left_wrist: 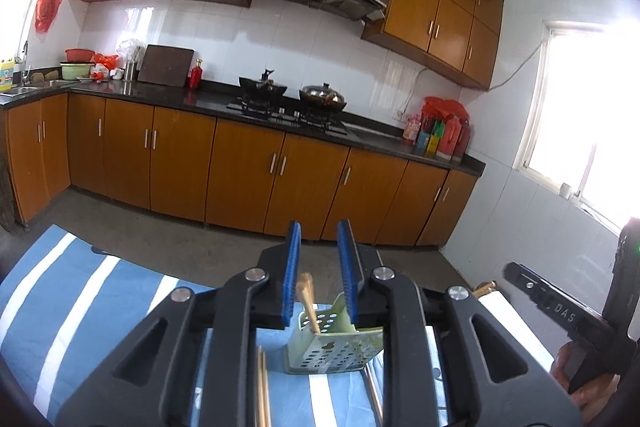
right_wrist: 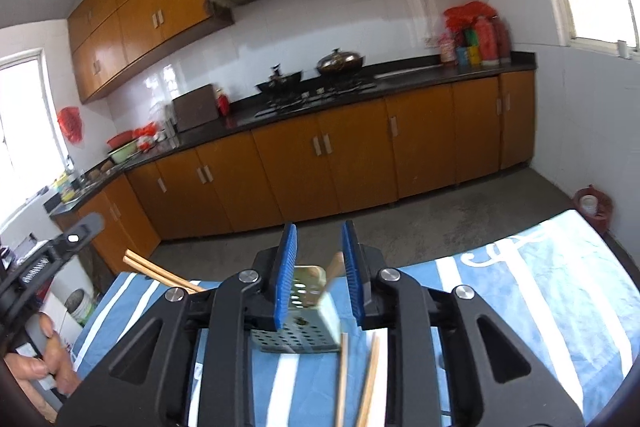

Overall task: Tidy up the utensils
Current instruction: 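Open both tools to release the chopsticks into the holder, then close the right tool on a third chopstick while the left tool grasps another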

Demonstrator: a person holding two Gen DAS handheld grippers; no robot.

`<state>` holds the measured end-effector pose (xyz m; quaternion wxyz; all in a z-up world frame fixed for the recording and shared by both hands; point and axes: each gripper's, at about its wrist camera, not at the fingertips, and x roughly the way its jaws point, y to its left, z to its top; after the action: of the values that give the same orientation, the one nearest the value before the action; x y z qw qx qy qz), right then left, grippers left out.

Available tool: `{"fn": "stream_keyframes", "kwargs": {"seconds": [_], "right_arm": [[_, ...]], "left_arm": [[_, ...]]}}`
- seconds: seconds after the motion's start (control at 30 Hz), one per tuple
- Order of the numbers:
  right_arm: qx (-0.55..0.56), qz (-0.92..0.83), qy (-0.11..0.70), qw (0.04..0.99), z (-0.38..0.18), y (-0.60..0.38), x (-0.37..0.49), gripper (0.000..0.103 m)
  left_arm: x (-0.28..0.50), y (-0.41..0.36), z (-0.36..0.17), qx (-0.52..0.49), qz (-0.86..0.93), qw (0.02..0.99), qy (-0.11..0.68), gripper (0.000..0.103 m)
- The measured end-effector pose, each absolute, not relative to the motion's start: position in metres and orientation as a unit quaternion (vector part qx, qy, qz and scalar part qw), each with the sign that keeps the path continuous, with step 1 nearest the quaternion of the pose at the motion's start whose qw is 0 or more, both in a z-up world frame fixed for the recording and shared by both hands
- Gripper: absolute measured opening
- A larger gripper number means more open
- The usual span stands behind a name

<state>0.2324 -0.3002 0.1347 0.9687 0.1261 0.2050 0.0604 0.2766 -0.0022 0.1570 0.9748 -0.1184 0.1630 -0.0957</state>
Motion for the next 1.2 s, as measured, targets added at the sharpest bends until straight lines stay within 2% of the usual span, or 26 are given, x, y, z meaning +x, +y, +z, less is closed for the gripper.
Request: {"fn": "stream_keyframes", "kwargs": {"seconds": [0.2,0.4,0.53,0.63,0.93,1.2], "right_arm": [[0.122,0.005,0.231,0.965,0.106,-0.335,0.200,0.025],[0.134,-0.015,0.320,0.938,0.035,-0.353,0.199,0.025],[0.148,0.003,0.374,0.915,-0.011,-0.338,0.202,0.025],[0.148,0.027,0.409,0.900,-0.039,-0.321,0.206,0.025],[0.121,0.057,0.446,0.885,-0.075,-0.278,0.208,0.023],[0.111,0.051,0.452,0.884,-0.083,-0.276,0.208,0.021]], "left_arm": [[0.232,0.025,0.138,-0.105,-0.082,0.975,0.180,0.028],[0.219,0.055,0.072,-0.089,-0.038,0.960,0.264,0.028],[0.219,0.075,0.019,-0.098,-0.011,0.938,0.333,0.028],[0.215,0.080,-0.004,-0.092,-0.010,0.930,0.356,0.028],[0.212,0.068,-0.027,-0.082,-0.037,0.921,0.379,0.028],[0.215,0.056,-0.032,-0.082,-0.046,0.916,0.390,0.029]]}}
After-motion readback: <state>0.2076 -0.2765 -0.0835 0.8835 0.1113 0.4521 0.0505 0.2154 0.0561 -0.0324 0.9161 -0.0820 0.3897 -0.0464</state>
